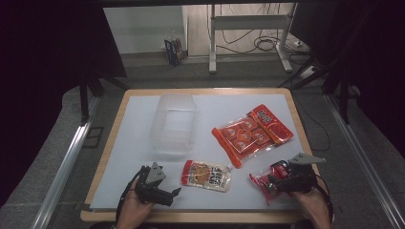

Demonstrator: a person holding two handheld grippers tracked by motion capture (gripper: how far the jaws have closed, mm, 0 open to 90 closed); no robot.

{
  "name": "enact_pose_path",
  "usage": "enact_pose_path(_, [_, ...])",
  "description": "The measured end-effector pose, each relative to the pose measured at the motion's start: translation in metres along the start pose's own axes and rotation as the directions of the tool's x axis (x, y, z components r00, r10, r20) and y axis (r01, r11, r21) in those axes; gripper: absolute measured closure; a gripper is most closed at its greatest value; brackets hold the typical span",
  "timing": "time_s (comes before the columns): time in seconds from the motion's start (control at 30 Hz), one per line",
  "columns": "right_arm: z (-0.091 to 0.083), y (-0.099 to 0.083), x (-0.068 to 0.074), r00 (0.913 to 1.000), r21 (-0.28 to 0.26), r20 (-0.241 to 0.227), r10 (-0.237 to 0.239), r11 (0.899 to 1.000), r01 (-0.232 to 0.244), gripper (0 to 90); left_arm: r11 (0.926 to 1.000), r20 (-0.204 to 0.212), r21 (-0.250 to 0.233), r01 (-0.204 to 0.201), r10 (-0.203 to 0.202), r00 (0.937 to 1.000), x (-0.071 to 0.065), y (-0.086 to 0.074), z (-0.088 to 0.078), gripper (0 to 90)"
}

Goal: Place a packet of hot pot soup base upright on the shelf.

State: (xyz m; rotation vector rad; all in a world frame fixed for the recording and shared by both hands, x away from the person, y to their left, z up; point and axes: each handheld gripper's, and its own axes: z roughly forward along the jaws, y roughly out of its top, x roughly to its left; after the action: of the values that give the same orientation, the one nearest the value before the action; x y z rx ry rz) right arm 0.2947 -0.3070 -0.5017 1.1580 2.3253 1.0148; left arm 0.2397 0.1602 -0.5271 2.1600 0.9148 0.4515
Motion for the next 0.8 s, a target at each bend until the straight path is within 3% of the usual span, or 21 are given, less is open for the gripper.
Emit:
enact_pose_path(0.27, [0.001,-0.001,0.0,1.0,0.004,-0.005,-0.003,1.0,0.003,0.0,0.9997,-0.037,0.019,-0.016,0.017,0.9992,0.006,-0.002,-0.006,1.1])
enact_pose_path(0.6, [0.004,0.0,0.001,0.9997,0.015,-0.022,-0.004,1.0,0.004,0.0,0.9981,-0.042,0.044,-0.043,0.045,0.9981,0.005,-0.006,-0.01,1.1])
enact_pose_path(0.8, [0.005,-0.001,0.0,0.9994,0.016,-0.031,0.015,1.0,-0.014,0.0,0.999,-0.047,0.034,-0.028,0.03,0.9984,0.009,-0.009,-0.017,1.1])
